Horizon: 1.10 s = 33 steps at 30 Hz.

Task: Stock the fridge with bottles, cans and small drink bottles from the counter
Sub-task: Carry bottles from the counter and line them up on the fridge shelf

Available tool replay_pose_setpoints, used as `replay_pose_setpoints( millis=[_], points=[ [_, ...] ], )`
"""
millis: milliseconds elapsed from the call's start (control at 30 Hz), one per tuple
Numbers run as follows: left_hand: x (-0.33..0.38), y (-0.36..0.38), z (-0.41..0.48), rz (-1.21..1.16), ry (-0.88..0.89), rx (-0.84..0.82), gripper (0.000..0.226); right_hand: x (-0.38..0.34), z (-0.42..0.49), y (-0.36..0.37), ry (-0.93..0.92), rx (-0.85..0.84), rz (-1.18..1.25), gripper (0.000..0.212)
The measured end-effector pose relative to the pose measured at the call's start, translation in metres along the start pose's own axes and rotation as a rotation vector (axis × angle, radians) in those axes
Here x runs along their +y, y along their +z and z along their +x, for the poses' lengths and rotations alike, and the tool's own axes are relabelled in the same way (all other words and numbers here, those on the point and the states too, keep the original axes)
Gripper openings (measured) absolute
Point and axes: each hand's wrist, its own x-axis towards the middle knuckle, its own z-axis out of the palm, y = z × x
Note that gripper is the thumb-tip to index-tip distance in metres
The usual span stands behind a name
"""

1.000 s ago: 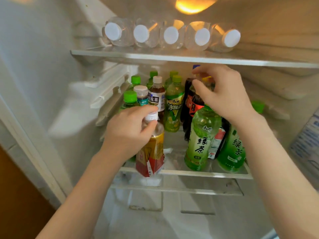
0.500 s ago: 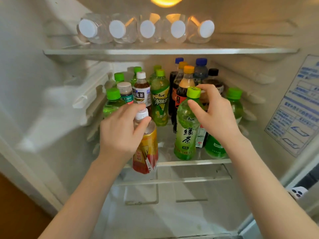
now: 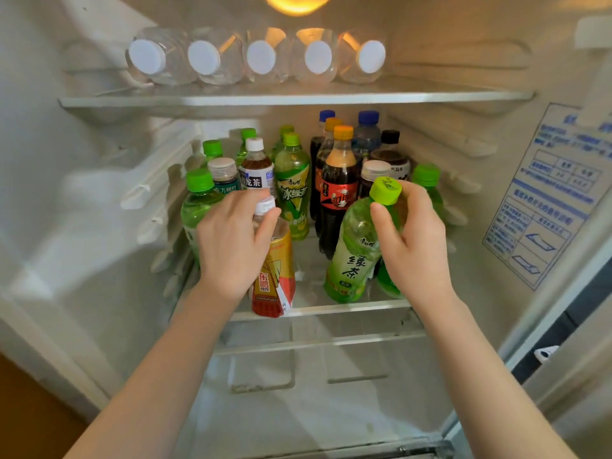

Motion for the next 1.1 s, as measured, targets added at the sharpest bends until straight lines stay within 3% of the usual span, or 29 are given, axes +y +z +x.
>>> replay_pose_setpoints(
  millis=[200,400,567,700,833,1100],
  points=[
    [0.007,0.013,0.015,0.012,-0.010,-0.051,0.027,0.008,-0.014,-0.035,0.078,0.133,0.116,0.027],
    [0.009,0.007,0.021,0.030,-0.051,-0.082,0.031,0.006,-0.019,-0.070,0.124,0.000,0.101,0.028],
    [0.041,0.008,0.039,-0.034,0.142,0.014,0.031,0.009,-0.025,-0.082,0.176,0.028,0.086,0.032],
    [0.079,0.033,0.060,-0.205,0.242,-0.144,0.036,0.010,-0.033,-0.085,0.170,0.067,0.077,0.033],
    [0.104,0.061,0.074,-0.262,0.233,-0.305,0.049,0.012,-0.044,-0.085,0.182,0.086,0.098,0.028],
    [0.117,0.074,0.070,-0.098,0.194,-0.326,0.038,0.021,-0.058,-0.090,0.210,0.012,0.112,0.031]
  ],
)
